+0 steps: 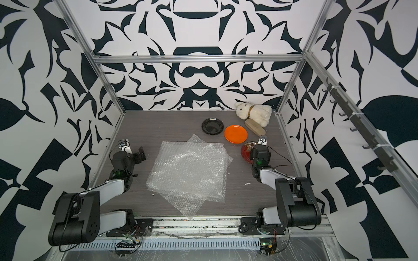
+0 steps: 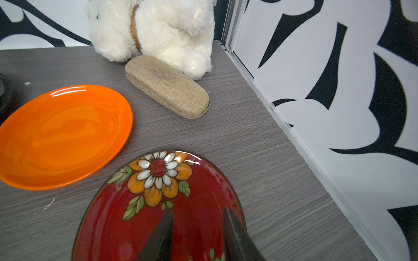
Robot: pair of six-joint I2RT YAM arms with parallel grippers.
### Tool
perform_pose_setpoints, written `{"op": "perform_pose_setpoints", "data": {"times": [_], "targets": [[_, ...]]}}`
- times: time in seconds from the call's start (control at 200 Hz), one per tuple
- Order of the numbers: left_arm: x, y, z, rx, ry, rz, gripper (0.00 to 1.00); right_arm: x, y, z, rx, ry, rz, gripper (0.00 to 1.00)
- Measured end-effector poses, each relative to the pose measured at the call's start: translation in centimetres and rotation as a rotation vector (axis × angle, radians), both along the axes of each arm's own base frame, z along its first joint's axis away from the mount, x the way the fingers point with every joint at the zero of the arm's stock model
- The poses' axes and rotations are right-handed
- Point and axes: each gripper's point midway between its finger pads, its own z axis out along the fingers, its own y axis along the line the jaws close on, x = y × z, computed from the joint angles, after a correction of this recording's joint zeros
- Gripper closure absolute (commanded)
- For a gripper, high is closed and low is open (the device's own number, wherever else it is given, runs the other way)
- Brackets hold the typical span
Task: Unpack dinner plates from bubble wrap
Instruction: Reset both arms
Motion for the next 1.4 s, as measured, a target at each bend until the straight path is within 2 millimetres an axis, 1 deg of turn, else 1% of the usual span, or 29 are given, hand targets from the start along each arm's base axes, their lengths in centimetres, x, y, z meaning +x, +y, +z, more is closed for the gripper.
{"op": "perform_pose_setpoints", "data": {"times": [0.16, 0.31, 0.38, 0.51, 0.635, 0.675, 0.71, 0.715, 0.725, 0.735, 0.745, 0.755, 0.765, 0.775, 0.835, 1.005, 1.205, 1.4], "targets": [[0.5, -1.3, -1.1, -0.011, -0.007, -0.077, 0.01, -0.7, 0.1, -0.7, 0.041, -0.030, 0.024, 0.58], [1.2, -1.8, -2.3, -0.020, 0.017, -0.112, 0.01, -0.8, 0.6, -0.7, 0.058, -0.065, 0.059, 0.57], [1.7, -1.9, -2.7, -0.020, 0.025, -0.120, 0.01, -0.6, 0.9, -0.8, 0.065, -0.078, 0.075, 0.57], [2.5, -1.9, -3.3, -0.022, 0.041, -0.120, 0.01, -0.4, 1.5, -1.6, 0.079, -0.070, 0.103, 0.56], [3.0, -1.4, -2.8, -0.021, 0.030, -0.090, 0.01, -0.2, 1.9, -1.7, 0.083, -0.085, 0.127, 0.54], [3.1, -1.1, -2.6, -0.022, 0.024, -0.078, 0.01, 0.0, 2.1, -1.8, 0.083, -0.092, 0.136, 0.50], [3.1, -1.0, -2.6, -0.021, 0.024, -0.070, 0.01, 0.3, 2.3, -2.2, 0.081, -0.093, 0.151, 0.44], [3.1, -1.0, -2.6, -0.021, 0.024, -0.069, 0.01, 0.3, 2.3, -2.2, 0.083, -0.092, 0.151, 0.41], [3.1, -1.0, -2.6, -0.022, 0.025, -0.067, 0.01, 0.3, 2.4, -2.4, 0.084, -0.089, 0.153, 0.31], [3.1, -0.9, -2.6, -0.022, 0.025, -0.065, 0.01, 0.3, 2.4, -2.6, 0.077, -0.083, 0.160, 0.24], [3.1, -0.9, -2.6, -0.022, 0.025, -0.063, 0.01, 0.3, 2.5, -2.7, 0.078, -0.080, 0.163, 0.14], [3.1, -0.9, -2.6, -0.022, 0.026, -0.062, 0.01, 0.3, 2.6, -2.9, 0.087, -0.075, 0.162, 0.06], [3.1, -0.8, -2.6, -0.023, 0.025, -0.060, 0.01, 0.2, 2.6, -3.1, 0.081, -0.066, 0.165, 0.01], [3.1, -0.8, -2.6, -0.023, 0.025, -0.060, 0.01, 0.2, 2.6, -3.3, 0.080, -0.059, 0.168, 0.00], [3.1, -0.7, -2.6, -0.022, 0.025, -0.053, 0.01, 0.1, 3.0, -3.8, 0.082, -0.040, 0.184, 0.00], [3.1, -0.6, -2.6, -0.021, 0.025, -0.044, 0.00, 0.3, 3.7, -3.6, 0.074, -0.042, 0.218, 0.00], [3.1, -0.6, -2.6, -0.021, 0.025, -0.043, 0.01, 1.1, 4.7, -3.1, 0.074, -0.044, 0.286, 0.00], [3.1, -0.6, -2.6, -0.021, 0.025, -0.043, 0.01, 1.0, 5.2, -3.4, 0.077, -0.031, 0.313, 0.00]]}}
